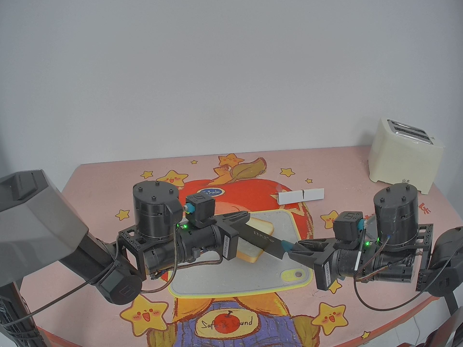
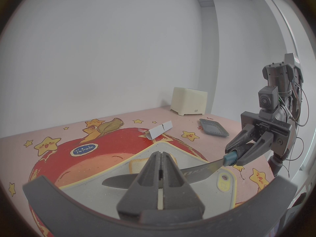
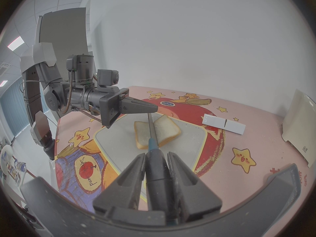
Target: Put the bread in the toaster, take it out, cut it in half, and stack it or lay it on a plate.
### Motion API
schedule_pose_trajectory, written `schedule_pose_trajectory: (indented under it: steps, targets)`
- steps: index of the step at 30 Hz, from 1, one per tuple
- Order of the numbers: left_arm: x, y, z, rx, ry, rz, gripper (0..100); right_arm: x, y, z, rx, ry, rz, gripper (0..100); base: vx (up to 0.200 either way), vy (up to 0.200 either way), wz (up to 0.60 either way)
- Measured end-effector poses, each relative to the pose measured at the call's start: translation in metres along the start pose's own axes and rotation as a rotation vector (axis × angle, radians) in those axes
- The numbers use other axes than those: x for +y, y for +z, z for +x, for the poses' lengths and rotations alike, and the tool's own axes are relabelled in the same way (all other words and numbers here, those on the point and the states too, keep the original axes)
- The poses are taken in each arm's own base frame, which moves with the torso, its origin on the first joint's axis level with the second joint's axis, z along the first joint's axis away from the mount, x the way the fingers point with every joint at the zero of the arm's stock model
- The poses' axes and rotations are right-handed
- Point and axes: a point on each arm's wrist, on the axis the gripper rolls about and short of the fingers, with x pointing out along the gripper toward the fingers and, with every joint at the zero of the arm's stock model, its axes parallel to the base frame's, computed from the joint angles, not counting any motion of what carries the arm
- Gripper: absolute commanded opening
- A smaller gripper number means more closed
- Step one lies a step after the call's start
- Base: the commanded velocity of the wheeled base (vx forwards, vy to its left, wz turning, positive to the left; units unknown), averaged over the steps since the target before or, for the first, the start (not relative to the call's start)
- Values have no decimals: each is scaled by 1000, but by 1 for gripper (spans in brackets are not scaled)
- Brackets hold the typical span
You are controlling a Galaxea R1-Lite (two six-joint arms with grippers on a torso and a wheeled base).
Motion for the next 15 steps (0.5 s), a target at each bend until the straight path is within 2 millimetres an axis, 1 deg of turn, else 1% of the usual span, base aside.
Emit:
schedule_pose_trajectory:
  steps: [6,15]
  targets:
    - [-1,3,1,-10,-3,0,0,-1,-2,0,7,-4,2,0,0,0,0]
    - [0,1,0,-4,0,-1,0,-1,-3,1,13,-4,2,0,0,0,0]
